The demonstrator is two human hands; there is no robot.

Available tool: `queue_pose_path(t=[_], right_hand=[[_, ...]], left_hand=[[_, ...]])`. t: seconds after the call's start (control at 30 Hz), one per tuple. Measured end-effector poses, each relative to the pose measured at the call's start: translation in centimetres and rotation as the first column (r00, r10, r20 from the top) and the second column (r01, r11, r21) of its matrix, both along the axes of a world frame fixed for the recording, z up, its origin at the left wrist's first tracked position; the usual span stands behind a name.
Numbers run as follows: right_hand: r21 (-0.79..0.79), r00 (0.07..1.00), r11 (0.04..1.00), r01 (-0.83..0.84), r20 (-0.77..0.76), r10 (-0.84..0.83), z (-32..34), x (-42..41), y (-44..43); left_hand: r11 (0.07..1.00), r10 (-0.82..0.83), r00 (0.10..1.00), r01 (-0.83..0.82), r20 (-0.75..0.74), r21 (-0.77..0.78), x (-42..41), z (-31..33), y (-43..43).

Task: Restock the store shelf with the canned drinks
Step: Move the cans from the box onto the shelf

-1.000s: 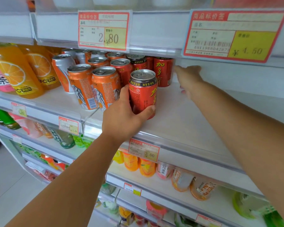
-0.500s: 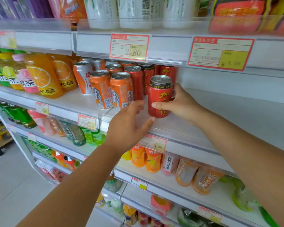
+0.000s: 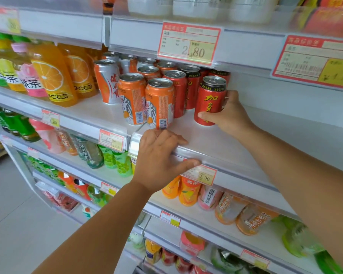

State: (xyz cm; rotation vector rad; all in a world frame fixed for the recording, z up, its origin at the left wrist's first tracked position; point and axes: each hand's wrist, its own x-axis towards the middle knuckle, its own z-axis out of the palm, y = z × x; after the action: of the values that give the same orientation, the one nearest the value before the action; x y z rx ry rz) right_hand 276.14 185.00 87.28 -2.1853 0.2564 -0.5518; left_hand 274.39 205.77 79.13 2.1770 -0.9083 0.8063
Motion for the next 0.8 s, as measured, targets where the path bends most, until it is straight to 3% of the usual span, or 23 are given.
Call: queue_pose_path(t=[0.23, 0.57, 0.7, 0.8], right_hand=[[-0.046, 0.989, 0.989, 0.138, 0.064, -0.135, -1.2, 3.4, -0.2], [0.027, 0.969, 0.978, 0.207, 0.134, -0.209, -2.4, 4.9, -0.4], [0.047, 0.974, 0.98, 0.196, 0.111, -0.2, -2.7, 5.1, -0.4], [0.151, 0.979, 0.967, 0.203, 0.003, -0.206, -1.6, 4.3, -0.4]], left_hand=[[0.999, 0.027, 1.0, -0.027, 0.011, 0.018, -0.3, 0.1, 0.0], [0.999, 0.023, 0.999, -0.024, 0.028, 0.032, -0.2, 0.2, 0.1], [0.999, 0.021, 0.999, -0.022, 0.025, 0.038, -0.2, 0.1, 0.2], [0.999, -0.007, 1.0, 0.008, -0.017, 0.035, -0.4, 0.3, 0.2]])
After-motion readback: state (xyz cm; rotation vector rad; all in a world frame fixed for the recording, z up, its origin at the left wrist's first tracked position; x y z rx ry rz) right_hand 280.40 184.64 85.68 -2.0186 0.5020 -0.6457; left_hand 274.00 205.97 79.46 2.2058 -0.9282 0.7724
